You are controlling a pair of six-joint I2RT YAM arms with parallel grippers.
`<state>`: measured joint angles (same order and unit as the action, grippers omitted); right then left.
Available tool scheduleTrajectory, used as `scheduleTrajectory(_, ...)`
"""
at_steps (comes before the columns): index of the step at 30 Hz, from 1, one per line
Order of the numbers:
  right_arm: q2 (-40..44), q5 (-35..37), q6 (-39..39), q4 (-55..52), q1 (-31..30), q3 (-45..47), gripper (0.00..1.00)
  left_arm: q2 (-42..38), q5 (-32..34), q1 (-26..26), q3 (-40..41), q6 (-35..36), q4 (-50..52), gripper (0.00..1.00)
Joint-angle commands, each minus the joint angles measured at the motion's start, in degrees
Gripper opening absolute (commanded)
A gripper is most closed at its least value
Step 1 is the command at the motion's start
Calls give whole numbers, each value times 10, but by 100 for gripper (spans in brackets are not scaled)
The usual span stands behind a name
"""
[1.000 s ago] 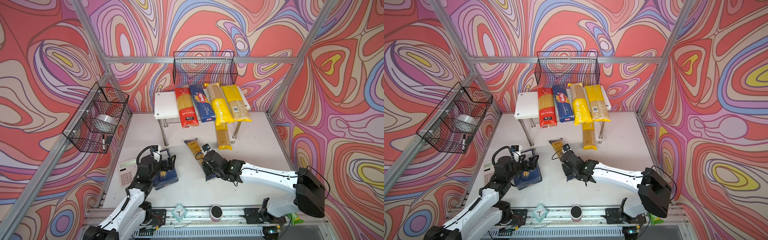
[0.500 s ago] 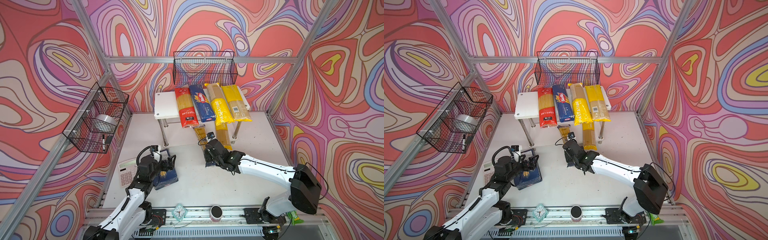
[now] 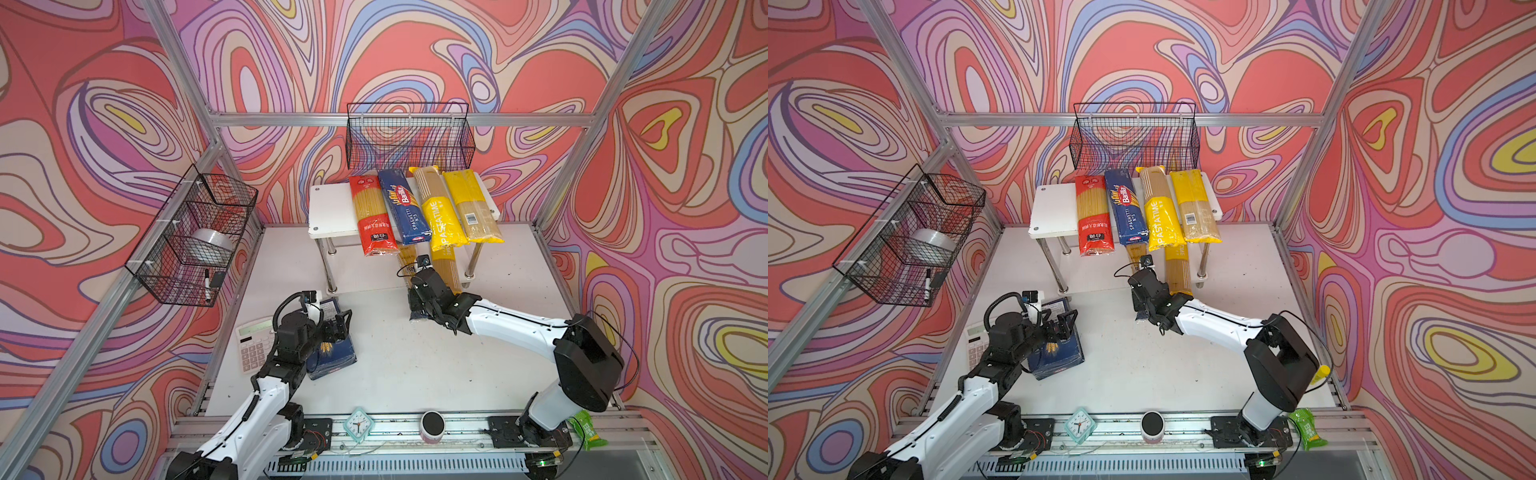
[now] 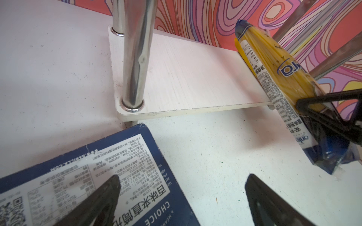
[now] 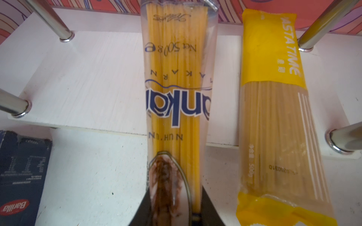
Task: Arrange pasta packages on shelves
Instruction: Place the pasta bag on the shelf.
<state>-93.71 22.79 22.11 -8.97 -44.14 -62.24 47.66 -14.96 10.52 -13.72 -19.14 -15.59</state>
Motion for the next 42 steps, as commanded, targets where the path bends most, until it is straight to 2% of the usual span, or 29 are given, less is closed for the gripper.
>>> scheduleTrajectory(1,-6,23,3,97,14,-31,0,-4,3,0,7,-4,0,100)
scheduleTrajectory(9,-34,9,20,131,44,-29,0,-8,6,0,8,-5,1,100)
scheduleTrajectory(13,-37,-23,41,177,61,-15,0,-8,8,0,8,-5,1,100)
scheduleTrajectory(21,-67,-3,39,140,66,-47,0,-11,8,0,9,-5,4,100)
scheduleTrajectory(24,-73,-2,40,136,66,-49,3,-9,7,0,8,-5,3,100)
scheduleTrajectory(27,-75,-8,42,131,66,-53,15,-9,7,0,8,-6,2,100)
scheduleTrajectory(30,-75,-7,48,119,66,-57,21,-9,7,0,8,-6,2,100)
scheduleTrajectory(34,-75,-4,49,113,66,-57,41,-8,7,0,8,-5,2,100)
scheduleTrajectory(42,-56,-8,50,88,65,-53,53,-6,7,0,8,-6,1,100)
